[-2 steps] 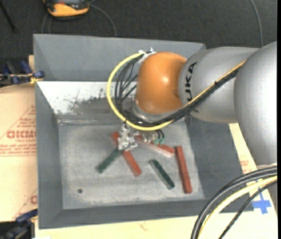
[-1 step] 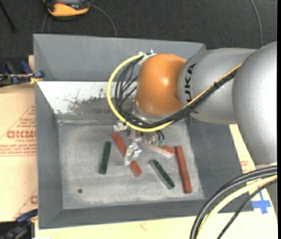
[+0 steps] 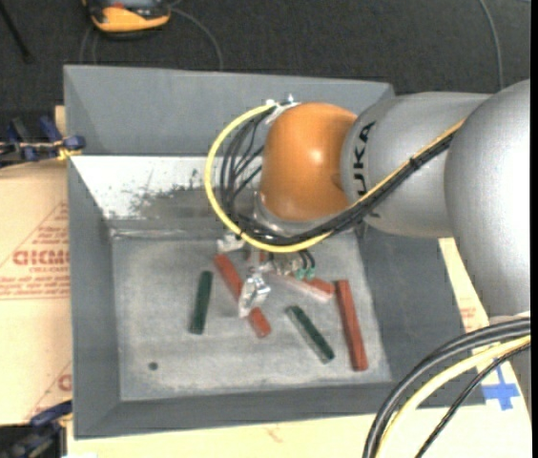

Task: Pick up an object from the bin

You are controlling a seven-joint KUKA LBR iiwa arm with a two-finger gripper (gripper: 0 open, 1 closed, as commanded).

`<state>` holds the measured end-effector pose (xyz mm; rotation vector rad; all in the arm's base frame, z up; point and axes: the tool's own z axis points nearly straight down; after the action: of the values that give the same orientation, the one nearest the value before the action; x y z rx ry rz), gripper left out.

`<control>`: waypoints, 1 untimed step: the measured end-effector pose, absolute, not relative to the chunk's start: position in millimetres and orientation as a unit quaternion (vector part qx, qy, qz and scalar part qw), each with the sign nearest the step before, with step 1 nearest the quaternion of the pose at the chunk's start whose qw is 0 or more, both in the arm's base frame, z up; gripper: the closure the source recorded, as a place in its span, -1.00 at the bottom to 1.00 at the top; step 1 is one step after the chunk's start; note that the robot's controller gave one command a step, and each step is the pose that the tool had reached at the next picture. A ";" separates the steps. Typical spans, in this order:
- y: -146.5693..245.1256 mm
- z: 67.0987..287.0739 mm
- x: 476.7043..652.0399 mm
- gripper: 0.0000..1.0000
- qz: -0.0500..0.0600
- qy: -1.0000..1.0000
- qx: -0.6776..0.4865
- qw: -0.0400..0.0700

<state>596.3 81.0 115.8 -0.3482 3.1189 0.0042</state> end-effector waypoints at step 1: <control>129.8 80.9 616.7 1.00 -0.003 0.977 -0.214 -0.002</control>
Offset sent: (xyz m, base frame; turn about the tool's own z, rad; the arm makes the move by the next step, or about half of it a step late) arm 0.0000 0.0000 0.0000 0.0000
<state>616.7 129.8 80.9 -0.6739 3.0732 -0.0091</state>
